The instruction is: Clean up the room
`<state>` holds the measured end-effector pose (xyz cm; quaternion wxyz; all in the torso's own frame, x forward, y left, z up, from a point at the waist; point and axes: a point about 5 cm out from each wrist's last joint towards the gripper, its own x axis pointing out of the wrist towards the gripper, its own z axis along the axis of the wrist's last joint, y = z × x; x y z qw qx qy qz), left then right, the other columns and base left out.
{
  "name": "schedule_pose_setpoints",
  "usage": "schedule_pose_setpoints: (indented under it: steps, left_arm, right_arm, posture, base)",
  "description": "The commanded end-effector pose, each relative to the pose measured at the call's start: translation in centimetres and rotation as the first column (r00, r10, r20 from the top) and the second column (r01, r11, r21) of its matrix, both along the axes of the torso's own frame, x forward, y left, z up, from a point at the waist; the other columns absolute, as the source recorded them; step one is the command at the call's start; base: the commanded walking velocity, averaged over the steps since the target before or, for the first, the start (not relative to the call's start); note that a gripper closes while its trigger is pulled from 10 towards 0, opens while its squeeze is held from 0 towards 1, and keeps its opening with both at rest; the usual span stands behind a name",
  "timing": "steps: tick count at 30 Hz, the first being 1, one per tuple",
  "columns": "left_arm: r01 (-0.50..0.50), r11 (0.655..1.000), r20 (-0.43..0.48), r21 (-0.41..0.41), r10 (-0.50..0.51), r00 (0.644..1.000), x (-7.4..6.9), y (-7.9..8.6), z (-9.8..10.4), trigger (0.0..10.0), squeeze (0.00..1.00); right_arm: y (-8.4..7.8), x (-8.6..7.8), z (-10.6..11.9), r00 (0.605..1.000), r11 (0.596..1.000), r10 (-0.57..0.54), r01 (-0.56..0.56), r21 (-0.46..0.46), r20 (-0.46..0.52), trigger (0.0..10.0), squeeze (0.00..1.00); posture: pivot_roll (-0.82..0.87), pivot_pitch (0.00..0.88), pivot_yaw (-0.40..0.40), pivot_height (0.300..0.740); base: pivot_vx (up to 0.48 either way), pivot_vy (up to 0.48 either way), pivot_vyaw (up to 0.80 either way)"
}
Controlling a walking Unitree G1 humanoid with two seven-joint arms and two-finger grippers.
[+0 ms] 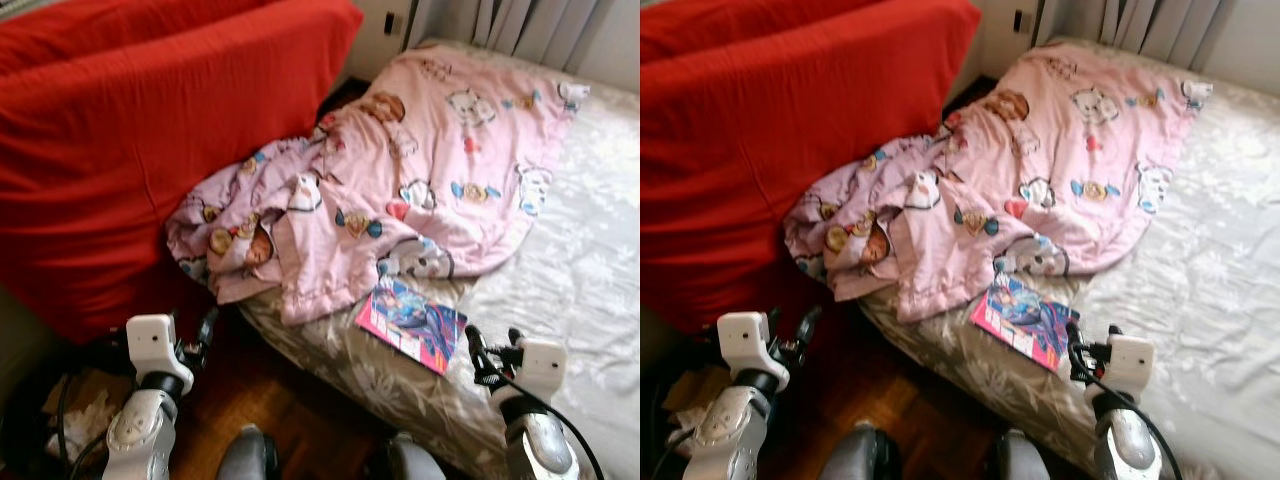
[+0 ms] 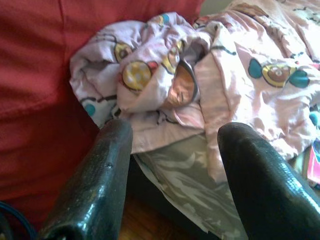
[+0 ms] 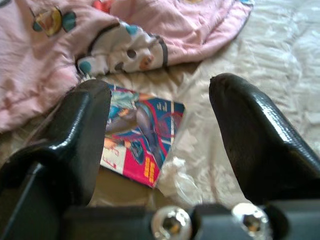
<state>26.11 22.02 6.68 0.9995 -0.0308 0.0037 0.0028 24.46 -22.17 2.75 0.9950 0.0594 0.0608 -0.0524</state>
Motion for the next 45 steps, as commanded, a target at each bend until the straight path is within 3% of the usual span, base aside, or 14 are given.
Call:
schedule_pose_setpoints:
  steps: [1,27,33,45]
  left_arm:
    - [0.007,1.000,-0.021,0.000,-0.007,1.000,-0.2,-0.1,-0.3,10.0,0.00]
    - [0.039,0.999,-0.030,0.006,-0.039,0.999,0.0,-1.0,-0.2,10.0,0.00]
    - [0.041,0.999,-0.031,0.007,-0.040,0.999,0.0,-1.0,-0.2,10.0,0.00]
    - [0.045,0.999,-0.033,0.010,-0.045,0.998,0.0,-1.2,-0.1,10.0,0.00]
  right_arm:
    - [-0.2,-0.3,-0.3,1.000,1.000,-0.009,0.009,-0.002,-0.015,10.0,0.00]
    - [0.7,-0.1,-0.7,0.999,0.999,0.031,-0.030,0.034,-0.026,10.0,0.00]
    - [0.8,-0.1,-1.2,0.997,0.999,0.027,-0.025,0.027,-0.067,10.0,0.00]
    - [1.1,0.1,-1.0,0.999,0.999,0.029,-0.028,0.038,-0.041,10.0,0.00]
  posture:
    - [0.00,0.221,-0.008,0.636]
    - [0.00,0.220,-0.009,0.636]
    - [0.01,0.222,-0.008,0.632]
    - [0.01,0.223,-0.008,0.623]
  base:
    - [0.000,0.000,0.00]
    - [0.000,0.000,0.00]
    - [0.000,0.000,0.00]
    - [0.000,0.000,0.00]
